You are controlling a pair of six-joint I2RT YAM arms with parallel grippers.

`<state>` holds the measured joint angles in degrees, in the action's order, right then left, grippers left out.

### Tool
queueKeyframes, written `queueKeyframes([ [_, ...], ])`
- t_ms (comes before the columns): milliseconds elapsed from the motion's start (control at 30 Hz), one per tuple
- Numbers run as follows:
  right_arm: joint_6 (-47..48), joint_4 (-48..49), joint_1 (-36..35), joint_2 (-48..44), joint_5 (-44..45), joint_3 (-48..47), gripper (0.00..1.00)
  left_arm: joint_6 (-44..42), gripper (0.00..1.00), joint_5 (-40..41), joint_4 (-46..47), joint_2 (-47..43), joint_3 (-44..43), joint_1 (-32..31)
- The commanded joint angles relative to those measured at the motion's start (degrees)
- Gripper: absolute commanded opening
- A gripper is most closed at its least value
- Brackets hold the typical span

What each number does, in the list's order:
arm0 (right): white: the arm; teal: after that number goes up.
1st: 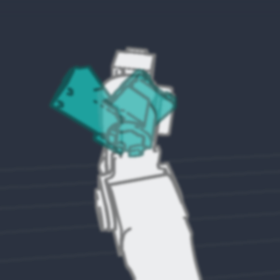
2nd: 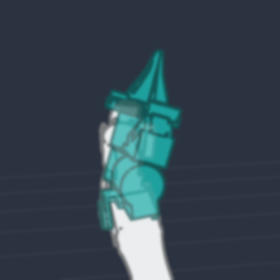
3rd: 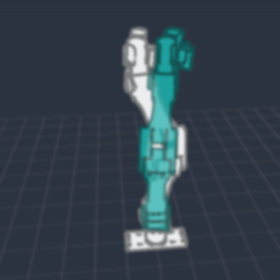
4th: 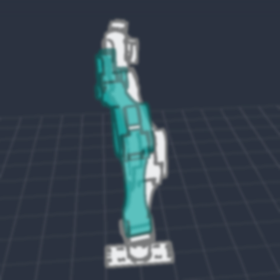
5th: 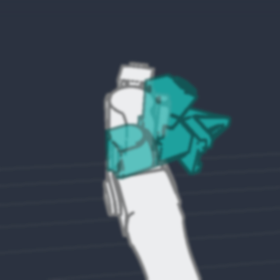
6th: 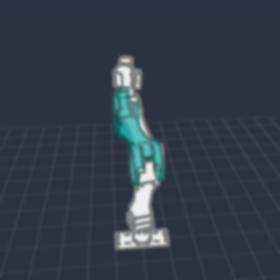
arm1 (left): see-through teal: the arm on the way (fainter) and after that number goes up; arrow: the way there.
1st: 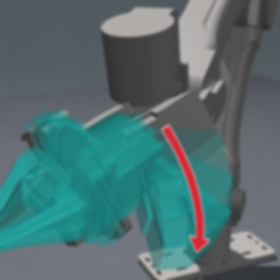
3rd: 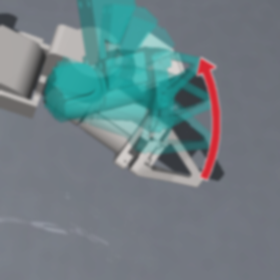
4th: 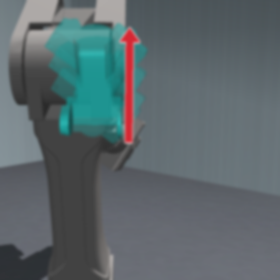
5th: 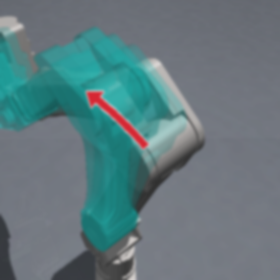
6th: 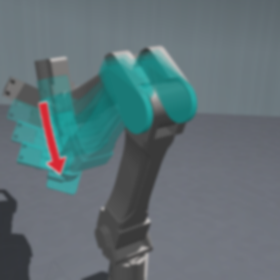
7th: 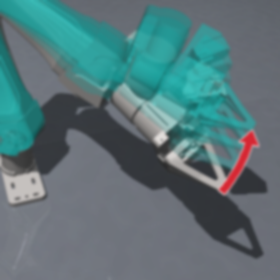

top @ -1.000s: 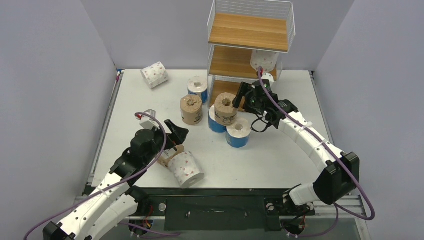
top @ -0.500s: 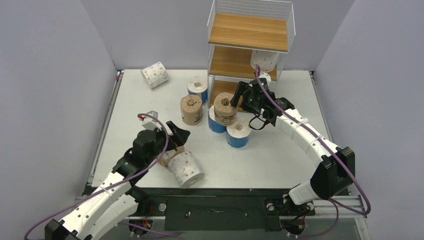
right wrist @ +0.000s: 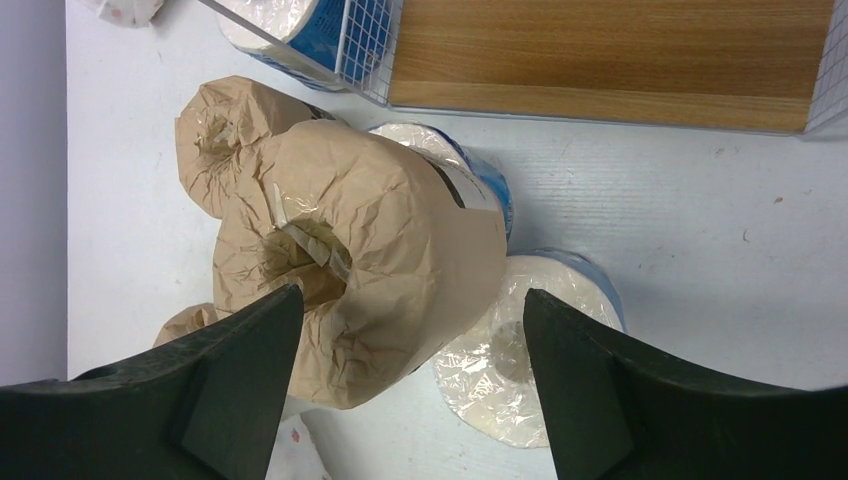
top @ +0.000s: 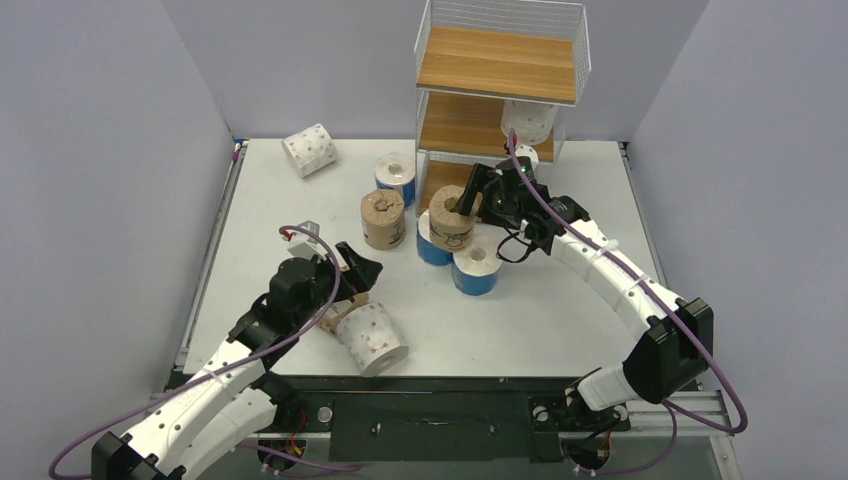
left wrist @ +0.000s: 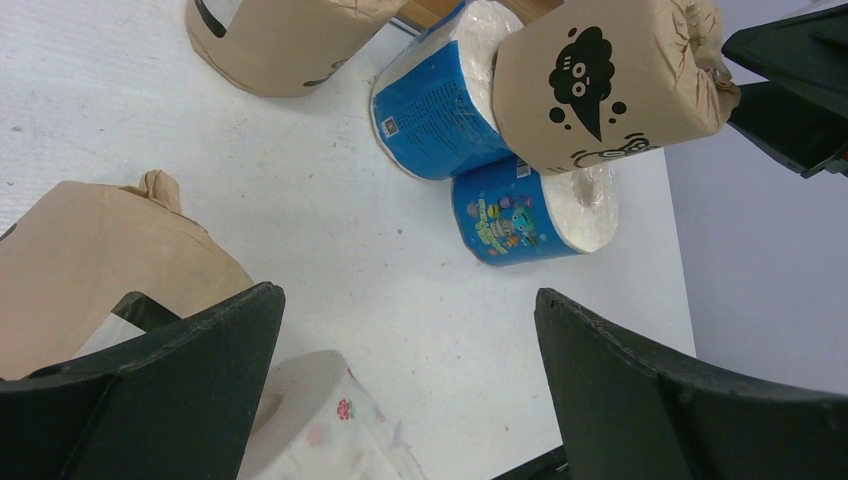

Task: Place and organize the paper towels onto the shelf
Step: Pick up the paper towel from the center of the board.

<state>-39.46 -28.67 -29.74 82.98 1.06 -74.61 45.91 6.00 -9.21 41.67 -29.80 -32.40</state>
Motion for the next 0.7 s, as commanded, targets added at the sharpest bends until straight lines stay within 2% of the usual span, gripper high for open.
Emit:
queueKeyframes([
  [0, 1.47, -1.91, -0.49, 0.08, 1.68, -2.54, 0.76, 0.42, 0.96, -0.66, 3.23, 0.8, -1.55, 0.32],
  [500, 1.13, -0.69, -0.4, 5.55, 0.54, -5.31, 0.68, 0.92, 0.96, -0.37, 2.65, 0.68, -1.64, 0.32],
  [667, 0.54, -0.91, -0.33, 7.49, -0.1, -5.78, 0.55, 0.48, 0.96, 0.33, 1.58, 0.02, -1.75, 0.32],
])
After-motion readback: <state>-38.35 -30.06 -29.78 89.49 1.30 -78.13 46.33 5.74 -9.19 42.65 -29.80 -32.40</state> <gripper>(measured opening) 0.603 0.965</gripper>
